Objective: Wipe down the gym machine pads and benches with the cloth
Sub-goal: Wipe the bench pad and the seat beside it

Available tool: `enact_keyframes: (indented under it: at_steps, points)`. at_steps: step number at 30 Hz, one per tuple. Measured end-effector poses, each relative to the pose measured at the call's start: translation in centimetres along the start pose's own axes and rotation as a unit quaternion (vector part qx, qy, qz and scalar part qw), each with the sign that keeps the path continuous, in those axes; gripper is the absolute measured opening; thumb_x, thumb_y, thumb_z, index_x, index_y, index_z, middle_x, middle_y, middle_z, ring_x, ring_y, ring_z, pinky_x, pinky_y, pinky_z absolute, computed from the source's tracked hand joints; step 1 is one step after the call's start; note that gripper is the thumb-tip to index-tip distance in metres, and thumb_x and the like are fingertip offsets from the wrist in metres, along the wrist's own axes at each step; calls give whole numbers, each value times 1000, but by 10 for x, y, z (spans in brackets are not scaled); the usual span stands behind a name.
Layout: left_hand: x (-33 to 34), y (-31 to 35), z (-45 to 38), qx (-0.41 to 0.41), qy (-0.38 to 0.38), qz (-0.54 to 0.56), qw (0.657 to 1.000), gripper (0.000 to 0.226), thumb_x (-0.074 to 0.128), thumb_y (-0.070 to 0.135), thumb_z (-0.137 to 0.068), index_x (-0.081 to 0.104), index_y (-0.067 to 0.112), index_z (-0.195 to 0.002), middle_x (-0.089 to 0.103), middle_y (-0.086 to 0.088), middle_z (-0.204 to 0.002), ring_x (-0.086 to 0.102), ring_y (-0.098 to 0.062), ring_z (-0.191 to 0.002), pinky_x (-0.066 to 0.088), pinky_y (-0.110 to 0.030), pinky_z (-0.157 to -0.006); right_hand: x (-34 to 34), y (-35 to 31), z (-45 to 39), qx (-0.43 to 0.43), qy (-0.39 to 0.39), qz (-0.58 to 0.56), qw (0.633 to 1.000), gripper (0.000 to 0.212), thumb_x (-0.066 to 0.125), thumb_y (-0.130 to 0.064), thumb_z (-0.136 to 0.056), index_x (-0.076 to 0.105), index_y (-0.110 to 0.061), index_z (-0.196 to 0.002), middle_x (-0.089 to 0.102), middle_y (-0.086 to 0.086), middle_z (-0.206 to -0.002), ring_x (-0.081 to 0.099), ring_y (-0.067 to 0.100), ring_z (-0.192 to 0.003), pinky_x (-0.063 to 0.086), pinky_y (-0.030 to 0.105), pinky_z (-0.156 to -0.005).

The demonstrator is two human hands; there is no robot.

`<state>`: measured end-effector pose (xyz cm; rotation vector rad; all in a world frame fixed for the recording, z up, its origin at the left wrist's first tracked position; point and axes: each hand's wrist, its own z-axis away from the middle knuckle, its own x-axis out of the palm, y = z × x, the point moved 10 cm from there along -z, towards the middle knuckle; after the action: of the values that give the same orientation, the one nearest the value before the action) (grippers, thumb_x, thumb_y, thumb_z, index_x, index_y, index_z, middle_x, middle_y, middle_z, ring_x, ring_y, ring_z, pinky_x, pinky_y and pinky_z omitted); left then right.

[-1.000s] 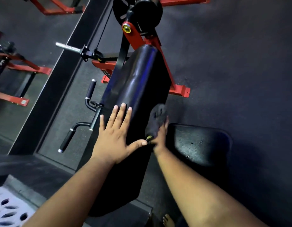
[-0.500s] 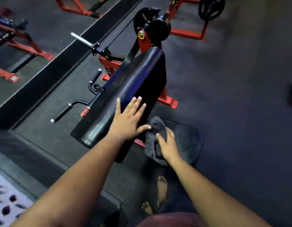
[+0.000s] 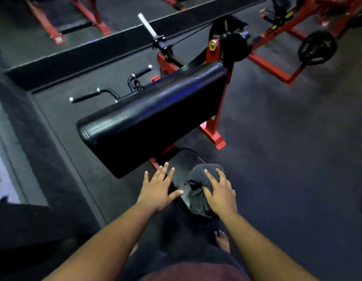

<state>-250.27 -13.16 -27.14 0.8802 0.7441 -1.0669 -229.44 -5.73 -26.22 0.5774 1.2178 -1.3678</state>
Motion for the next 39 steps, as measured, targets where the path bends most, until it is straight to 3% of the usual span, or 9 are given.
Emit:
enact_keyframes:
  at_steps: [6,8,11,17,22,29,34,36,39]
  points:
    - [91,39,-22,-128,-1,108,986,89,21,79,-93,2,28,-164,-14,3,-172,-4,-17,-159,5,-58,-126,44,77,-42,-45,-46,102,993,66,37,-66,-97,19,-50,-158,8,2,-171,26,31,-150,38,58,-104]
    - [124,57,-43,-167,5,118,979,82,27,71,-100,2,28,-165,-14,2,-172,-7,-17,-159,5,-58,-127,83,104,-70,-49,-113,125,985,76,25,-81,-89,9,-53,-158,-5,2,-172,10,36,-156,27,68,-110]
    - [147,65,-74,-203,49,127,970,74,29,60,-104,2,26,-164,-13,0,-172,-9,-19,-159,4,-58,-127,131,114,-94,-84,-177,152,969,86,28,-87,-87,-16,-56,-154,-30,1,-167,-17,42,-154,13,79,-110]
    - [180,45,-121,-248,113,140,952,71,25,53,-106,-2,21,-164,-14,-1,-171,-13,-20,-158,-3,-58,-127,137,100,-140,-152,-86,157,972,76,29,-81,-91,-6,-58,-155,-10,1,-172,16,43,-150,40,66,-102]
    - [187,48,-121,-252,175,93,947,74,22,53,-100,12,16,-164,7,-6,-172,4,-23,-159,7,-60,-126,125,140,-83,-161,-38,153,974,69,34,-73,-91,22,-54,-156,10,1,-171,35,40,-143,52,58,-85]
    - [190,47,-124,-259,186,66,945,75,25,50,-99,12,14,-164,7,-7,-172,5,-24,-160,6,-59,-126,149,44,-204,-201,-61,121,970,67,36,-67,-99,0,-57,-156,-10,-3,-172,17,44,-151,37,67,-105]
    - [191,46,-123,-254,172,77,949,77,19,55,-100,6,15,-164,1,-6,-172,-1,-24,-160,6,-60,-126,128,101,-133,-218,-35,164,961,68,34,-66,-93,16,-54,-157,6,-4,-172,33,36,-143,47,55,-91]
    - [191,47,-124,-254,172,70,949,77,19,57,-100,5,15,-164,1,-6,-172,0,-25,-160,7,-60,-126,128,118,-124,-212,-56,163,962,70,38,-66,-94,11,-54,-157,0,-5,-172,28,38,-146,46,57,-94]
    - [190,47,-124,-261,179,72,946,76,25,52,-99,13,15,-164,6,-7,-172,4,-24,-160,8,-60,-126,140,70,-181,-208,-45,145,966,72,44,-63,-96,4,-57,-157,-8,-6,-172,19,41,-150,39,64,-103]
